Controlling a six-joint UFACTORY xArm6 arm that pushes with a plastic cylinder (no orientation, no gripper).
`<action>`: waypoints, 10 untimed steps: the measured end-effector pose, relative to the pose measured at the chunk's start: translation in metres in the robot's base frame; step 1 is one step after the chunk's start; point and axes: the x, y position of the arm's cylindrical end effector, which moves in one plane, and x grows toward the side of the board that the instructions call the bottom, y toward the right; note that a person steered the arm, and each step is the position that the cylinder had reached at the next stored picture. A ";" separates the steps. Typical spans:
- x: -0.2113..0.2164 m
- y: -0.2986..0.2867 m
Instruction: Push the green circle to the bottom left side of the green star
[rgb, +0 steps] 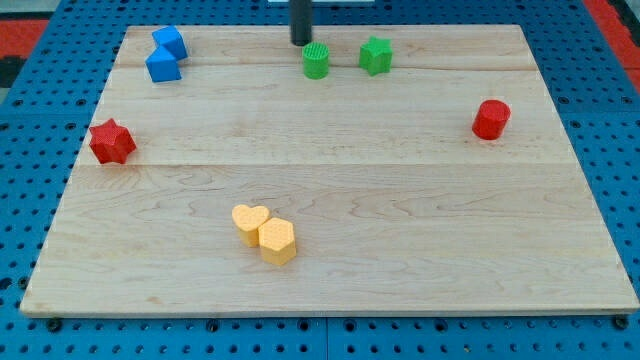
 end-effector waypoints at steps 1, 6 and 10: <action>0.034 0.013; 0.124 0.102; 0.102 0.198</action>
